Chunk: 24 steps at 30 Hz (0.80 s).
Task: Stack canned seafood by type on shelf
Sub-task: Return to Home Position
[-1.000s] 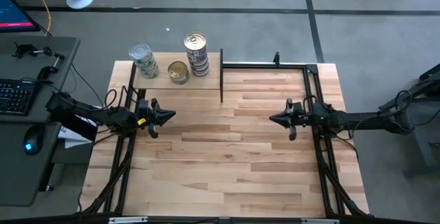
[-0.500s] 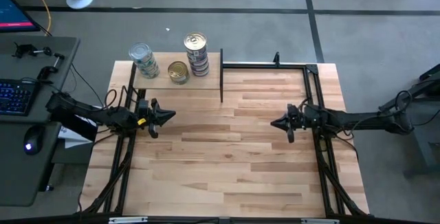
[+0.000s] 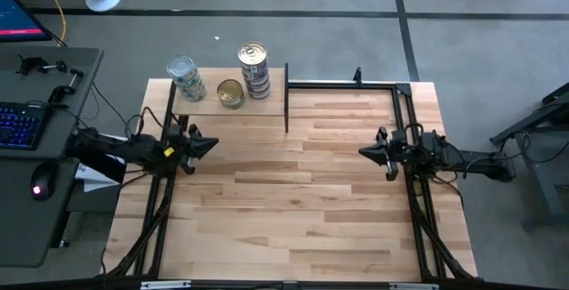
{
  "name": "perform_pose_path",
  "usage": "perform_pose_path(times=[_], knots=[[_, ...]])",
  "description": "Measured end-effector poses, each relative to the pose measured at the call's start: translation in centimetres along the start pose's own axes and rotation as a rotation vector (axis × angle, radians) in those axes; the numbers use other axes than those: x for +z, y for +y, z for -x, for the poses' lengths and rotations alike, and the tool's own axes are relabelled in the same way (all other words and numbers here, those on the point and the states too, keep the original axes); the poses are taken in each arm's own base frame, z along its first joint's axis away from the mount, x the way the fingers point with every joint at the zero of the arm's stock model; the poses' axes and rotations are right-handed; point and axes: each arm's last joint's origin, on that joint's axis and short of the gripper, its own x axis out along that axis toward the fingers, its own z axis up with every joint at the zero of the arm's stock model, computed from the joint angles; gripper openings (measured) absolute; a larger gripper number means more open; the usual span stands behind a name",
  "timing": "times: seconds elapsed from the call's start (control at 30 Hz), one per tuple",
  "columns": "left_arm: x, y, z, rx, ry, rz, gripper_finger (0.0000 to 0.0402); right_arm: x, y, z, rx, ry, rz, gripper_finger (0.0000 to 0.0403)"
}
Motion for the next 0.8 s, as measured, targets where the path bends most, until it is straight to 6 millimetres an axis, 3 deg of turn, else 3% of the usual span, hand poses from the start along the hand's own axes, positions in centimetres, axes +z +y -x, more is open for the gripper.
perform_pose_path(times=[0.23, 0.8], knots=[[0.74, -0.06, 0.40, -0.024, -0.072, 0.040, 0.0001, -0.16, -0.01, 0.00, -0.001, 0.017, -0.001, 0.0000], [0.59, -0.05, 0.41, -0.022, -0.056, 0.033, 0.0000, -0.44, -0.12, -0.07, -0.011, 0.048, -0.003, 0.0000]])
